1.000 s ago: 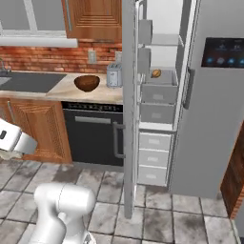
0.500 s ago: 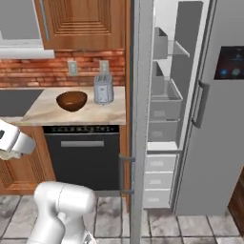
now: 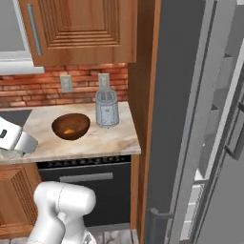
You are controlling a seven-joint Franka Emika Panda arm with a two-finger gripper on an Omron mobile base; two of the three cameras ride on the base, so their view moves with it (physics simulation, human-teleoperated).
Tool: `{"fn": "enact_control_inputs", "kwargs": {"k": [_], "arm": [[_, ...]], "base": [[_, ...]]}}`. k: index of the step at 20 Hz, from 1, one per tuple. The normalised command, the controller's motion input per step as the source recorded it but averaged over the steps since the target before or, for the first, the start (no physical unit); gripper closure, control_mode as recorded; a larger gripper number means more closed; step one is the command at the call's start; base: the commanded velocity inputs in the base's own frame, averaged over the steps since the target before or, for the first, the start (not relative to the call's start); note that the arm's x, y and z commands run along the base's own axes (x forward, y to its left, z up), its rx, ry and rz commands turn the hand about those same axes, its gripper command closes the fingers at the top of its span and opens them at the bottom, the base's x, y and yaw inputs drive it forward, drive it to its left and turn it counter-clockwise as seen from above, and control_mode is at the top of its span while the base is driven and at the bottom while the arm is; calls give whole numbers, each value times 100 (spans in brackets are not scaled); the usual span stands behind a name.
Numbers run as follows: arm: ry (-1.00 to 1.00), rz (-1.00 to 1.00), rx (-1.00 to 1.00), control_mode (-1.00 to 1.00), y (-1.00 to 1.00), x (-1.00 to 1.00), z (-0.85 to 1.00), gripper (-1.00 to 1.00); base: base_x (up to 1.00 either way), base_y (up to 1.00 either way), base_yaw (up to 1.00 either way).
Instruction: Take the carrot, chicken drumstick, and garlic from the freezer and place them in the bowl on the counter.
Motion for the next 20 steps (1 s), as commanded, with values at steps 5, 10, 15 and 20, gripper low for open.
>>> {"fn": "enact_control_inputs", "kwargs": {"k": [5,10,15,20], "arm": [[0,0,0,100,0,0,0,100],[9,-7,-4,-100,-1,60,-10,100],[15,-8,-10,-100,3,100,-38,100],[7,-2,-1,-100,7,75,-77,100]], "base": [[100,56,-24],[40,-1,-8],[0,0,0],[0,0,0]]}}
